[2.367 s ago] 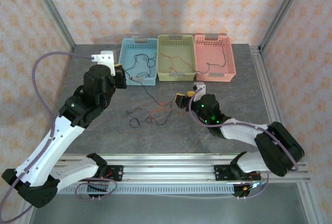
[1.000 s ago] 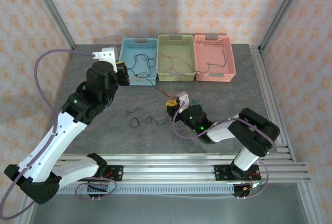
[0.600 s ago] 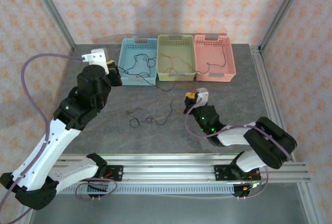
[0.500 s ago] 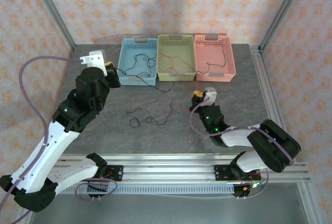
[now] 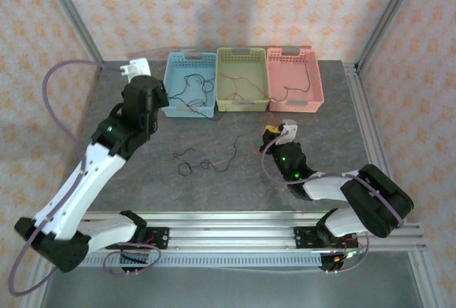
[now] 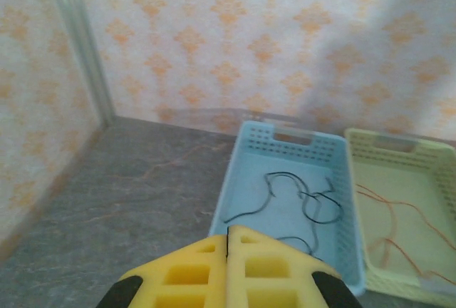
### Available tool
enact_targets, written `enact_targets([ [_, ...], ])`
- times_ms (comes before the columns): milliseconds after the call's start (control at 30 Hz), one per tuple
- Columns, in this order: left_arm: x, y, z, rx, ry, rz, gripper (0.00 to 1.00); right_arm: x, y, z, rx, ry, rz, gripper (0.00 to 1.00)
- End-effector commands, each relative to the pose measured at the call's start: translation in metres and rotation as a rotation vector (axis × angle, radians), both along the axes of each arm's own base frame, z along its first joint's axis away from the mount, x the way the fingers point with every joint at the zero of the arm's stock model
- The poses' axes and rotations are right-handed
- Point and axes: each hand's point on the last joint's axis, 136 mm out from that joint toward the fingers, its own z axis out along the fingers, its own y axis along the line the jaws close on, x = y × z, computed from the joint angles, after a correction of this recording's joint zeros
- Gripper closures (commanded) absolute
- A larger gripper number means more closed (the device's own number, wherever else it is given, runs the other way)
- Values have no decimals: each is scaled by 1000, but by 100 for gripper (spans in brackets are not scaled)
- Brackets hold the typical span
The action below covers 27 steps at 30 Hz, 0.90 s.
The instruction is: Untangle the cables
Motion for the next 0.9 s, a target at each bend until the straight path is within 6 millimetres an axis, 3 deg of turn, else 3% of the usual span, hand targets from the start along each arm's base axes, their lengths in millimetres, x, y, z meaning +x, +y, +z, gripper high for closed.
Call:
enact_targets([
  [0, 17, 31, 21, -15, -68, 162, 100, 2, 7, 7, 23, -2, 23, 100],
  [300, 97, 56, 19, -1, -75, 372, 100, 2, 9, 7, 19, -1, 32, 100],
  [500, 156, 57, 6, 28, -46, 430, 100, 2, 9, 9, 11, -6, 35, 100],
  [667, 199, 50, -32, 72, 13, 454, 100, 3, 10, 10, 6, -5, 40, 100],
  [867, 225, 41, -94, 54, 84, 450, 99, 4, 17, 5, 7, 13, 66, 100],
])
